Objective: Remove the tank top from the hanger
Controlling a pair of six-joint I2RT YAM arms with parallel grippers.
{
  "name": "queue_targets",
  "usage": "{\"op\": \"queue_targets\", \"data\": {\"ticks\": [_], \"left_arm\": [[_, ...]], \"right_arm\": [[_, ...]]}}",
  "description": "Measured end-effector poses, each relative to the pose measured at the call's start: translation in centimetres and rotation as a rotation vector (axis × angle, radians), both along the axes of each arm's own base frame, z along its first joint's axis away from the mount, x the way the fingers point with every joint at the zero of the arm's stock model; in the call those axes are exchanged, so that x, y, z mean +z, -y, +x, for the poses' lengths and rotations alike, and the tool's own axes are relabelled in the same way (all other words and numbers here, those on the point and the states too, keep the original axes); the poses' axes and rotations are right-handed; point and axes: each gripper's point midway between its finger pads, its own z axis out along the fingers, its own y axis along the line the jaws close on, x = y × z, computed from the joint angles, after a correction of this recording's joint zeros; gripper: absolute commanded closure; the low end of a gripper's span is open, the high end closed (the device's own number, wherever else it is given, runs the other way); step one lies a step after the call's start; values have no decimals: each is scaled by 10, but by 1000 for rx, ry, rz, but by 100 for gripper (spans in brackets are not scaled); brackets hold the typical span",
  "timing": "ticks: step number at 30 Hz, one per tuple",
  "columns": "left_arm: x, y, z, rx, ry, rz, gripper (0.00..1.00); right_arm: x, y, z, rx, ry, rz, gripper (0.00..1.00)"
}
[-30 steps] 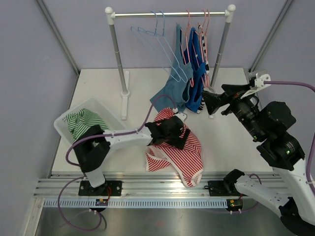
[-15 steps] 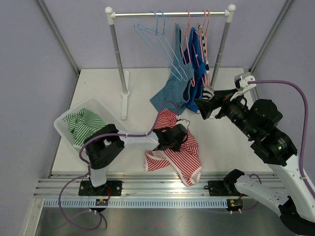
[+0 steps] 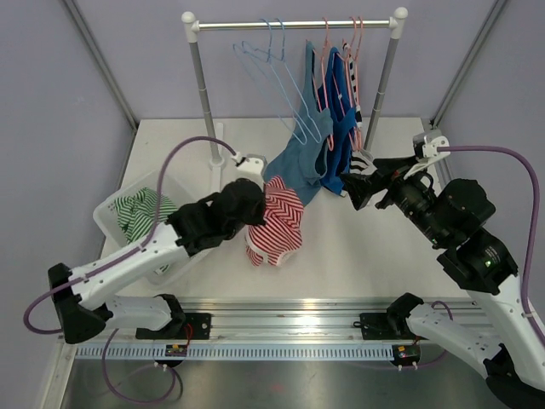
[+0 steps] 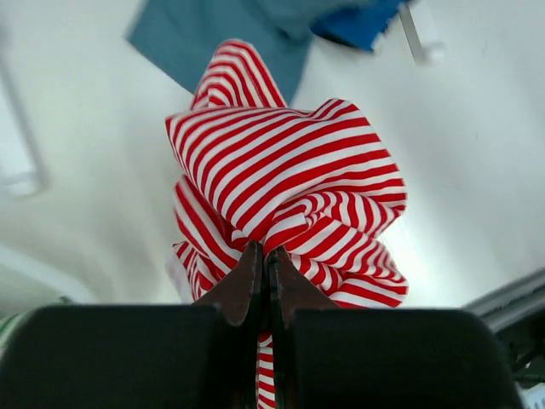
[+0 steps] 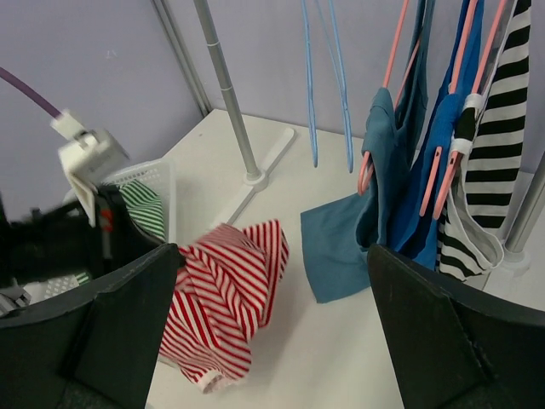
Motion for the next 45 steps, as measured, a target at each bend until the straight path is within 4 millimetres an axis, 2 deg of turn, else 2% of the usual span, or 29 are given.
{"op": "queue_targets", "data": {"ticks": [3, 8, 11, 14, 16, 19, 24, 27, 29, 32, 36, 37, 38, 40, 41, 42, 45], "left_arm": [[37, -45, 17, 119, 55, -17, 100], [83, -121, 35, 319, 116, -11, 100], [99, -159, 39, 419, 142, -9, 100], [99, -202, 47, 551, 133, 2, 100], [87, -229, 52, 628, 95, -3, 100], [50, -261, 56, 704, -12, -28, 100], [-42, -306, 48, 845, -244, -180, 100], [-112, -334, 27, 997, -437, -289, 100], [-142, -336, 18, 1037, -539, -355, 100], [-155, -334, 17, 1036, -602, -418, 100], [-148, -333, 24, 1017, -567, -451, 100], [-145, -333, 24, 1018, -556, -451, 84], [-141, -333, 23, 1016, -541, -451, 73], [-130, -334, 23, 1017, -500, -453, 44], [-122, -334, 23, 1019, -470, -454, 12], [-112, -335, 23, 1019, -434, -452, 1], [-73, -338, 23, 1023, -302, -453, 1]], "right_arm": [[1, 1, -2, 0, 6, 11, 0], [7, 0, -3, 6, 29, 40, 0], [6, -3, 0, 11, 28, 55, 1], [4, -8, 3, 21, 21, 60, 0], [4, -14, 6, 35, 18, 64, 1], [4, -21, 10, 53, 14, 69, 0], [2, -31, 14, 84, 8, 71, 1], [5, -33, 14, 94, 18, 81, 1], [7, -34, 14, 101, 26, 86, 0], [8, -37, 12, 117, 31, 88, 1], [7, -39, 14, 120, 28, 85, 1], [6, -39, 15, 118, 24, 83, 0], [4, -39, 17, 111, 15, 78, 0], [-2, -38, 24, 84, -13, 61, 0], [-5, -37, 30, 58, -33, 49, 1], [-6, -35, 35, 28, -52, 38, 1], [-8, -33, 58, -61, -105, 1, 1]]}}
